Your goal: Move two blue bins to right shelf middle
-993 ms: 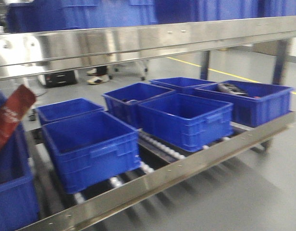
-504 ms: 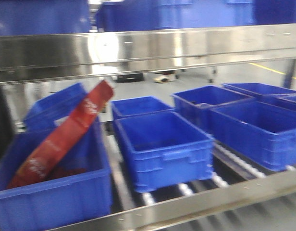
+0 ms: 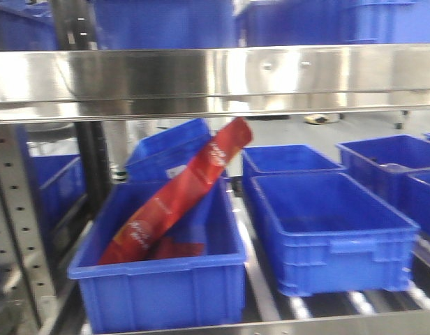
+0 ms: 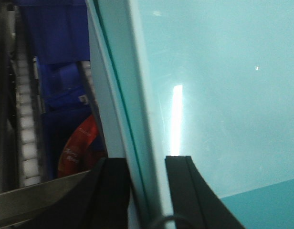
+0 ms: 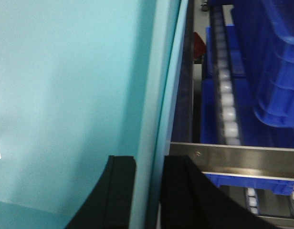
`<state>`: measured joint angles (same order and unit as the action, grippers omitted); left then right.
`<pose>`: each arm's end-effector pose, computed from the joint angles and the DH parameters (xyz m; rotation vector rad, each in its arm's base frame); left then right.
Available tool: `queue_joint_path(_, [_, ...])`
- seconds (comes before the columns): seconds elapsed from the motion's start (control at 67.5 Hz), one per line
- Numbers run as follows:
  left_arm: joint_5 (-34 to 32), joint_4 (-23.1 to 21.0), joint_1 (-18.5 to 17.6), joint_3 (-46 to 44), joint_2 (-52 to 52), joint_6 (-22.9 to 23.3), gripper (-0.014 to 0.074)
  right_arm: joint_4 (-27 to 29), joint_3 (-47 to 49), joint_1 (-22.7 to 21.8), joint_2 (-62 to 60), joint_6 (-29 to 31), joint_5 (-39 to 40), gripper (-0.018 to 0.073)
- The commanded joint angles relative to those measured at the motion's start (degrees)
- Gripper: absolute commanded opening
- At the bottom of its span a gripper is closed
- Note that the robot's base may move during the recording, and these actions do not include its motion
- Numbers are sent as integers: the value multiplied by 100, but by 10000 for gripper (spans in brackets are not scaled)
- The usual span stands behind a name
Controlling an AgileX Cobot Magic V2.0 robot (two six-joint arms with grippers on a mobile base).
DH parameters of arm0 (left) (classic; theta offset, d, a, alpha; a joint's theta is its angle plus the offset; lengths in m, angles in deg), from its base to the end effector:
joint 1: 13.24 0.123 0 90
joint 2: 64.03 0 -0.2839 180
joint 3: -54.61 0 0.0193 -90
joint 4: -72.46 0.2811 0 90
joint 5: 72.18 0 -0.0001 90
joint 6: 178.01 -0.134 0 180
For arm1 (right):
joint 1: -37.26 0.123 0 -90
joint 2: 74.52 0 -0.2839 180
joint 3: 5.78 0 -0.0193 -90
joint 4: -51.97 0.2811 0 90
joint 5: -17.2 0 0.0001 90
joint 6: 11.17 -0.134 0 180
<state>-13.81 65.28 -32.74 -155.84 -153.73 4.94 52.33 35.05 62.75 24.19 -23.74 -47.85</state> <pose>0.3237 -0.1298 0.5058 0.2967 2.0481 -0.3927 0.3456 0.1656 0.4965 -0.2448 2.1578 0.3923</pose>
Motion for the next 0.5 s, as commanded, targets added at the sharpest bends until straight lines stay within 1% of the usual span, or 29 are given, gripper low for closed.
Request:
queue_joint_path(0.0, [-416, -311, -63, -98, 95, -113, -111, 127, 79, 26, -86, 170, 553, -162])
queue_joint_path(0.489, [-416, -311, -63, -98, 95, -113, -111, 127, 79, 26, -86, 170, 553, -162])
